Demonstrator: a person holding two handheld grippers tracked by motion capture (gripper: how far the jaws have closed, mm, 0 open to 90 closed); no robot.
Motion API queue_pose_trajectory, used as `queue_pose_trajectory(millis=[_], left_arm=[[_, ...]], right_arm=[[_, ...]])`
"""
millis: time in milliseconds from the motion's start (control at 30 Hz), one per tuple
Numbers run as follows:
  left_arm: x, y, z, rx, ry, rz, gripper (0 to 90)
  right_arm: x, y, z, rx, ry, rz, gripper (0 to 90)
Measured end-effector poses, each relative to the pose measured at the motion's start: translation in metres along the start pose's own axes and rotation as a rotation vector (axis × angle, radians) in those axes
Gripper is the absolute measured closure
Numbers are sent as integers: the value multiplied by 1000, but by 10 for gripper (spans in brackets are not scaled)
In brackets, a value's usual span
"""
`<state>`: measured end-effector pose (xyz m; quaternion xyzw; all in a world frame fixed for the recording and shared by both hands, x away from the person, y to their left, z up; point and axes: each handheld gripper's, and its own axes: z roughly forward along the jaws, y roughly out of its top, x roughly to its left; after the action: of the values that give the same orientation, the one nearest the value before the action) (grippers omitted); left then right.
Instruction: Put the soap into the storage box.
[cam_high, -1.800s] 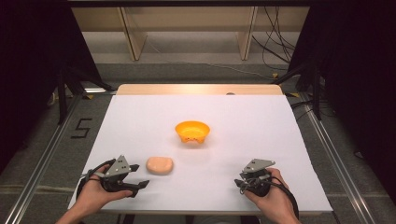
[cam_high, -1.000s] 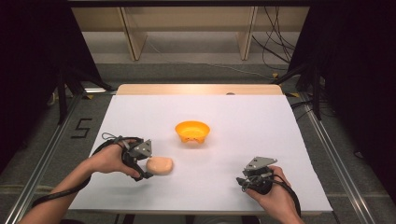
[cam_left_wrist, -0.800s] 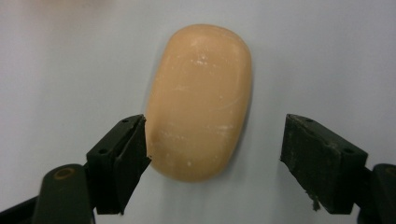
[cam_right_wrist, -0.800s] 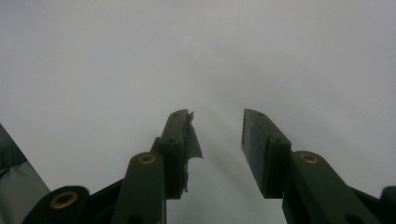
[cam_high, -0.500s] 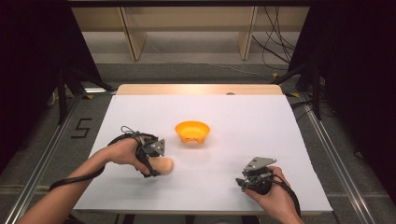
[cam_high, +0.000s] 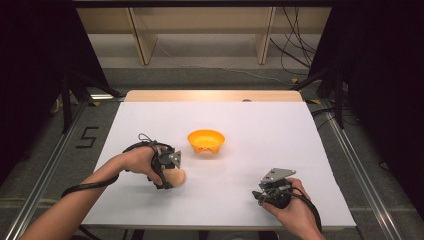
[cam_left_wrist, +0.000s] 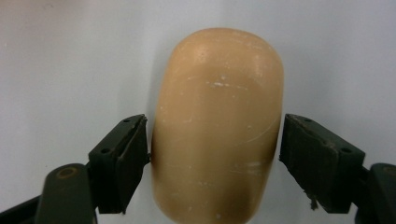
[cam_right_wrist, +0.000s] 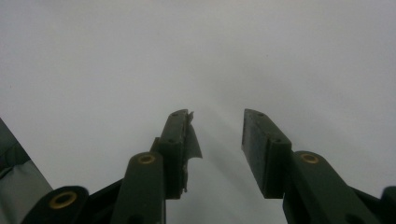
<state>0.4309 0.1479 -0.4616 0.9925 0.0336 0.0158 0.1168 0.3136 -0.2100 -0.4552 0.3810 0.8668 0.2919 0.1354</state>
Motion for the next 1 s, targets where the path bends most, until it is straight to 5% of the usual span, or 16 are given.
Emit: queue_pose_trajectory(millis=[400, 1000], left_arm=[[2, -1, 4, 6, -34, -31, 311], [-4, -17, 2, -98, 17, -103, 323]], right_arm=[[1, 0, 0, -1, 2, 3, 624], [1, 0, -1, -2, 0, 8, 625]])
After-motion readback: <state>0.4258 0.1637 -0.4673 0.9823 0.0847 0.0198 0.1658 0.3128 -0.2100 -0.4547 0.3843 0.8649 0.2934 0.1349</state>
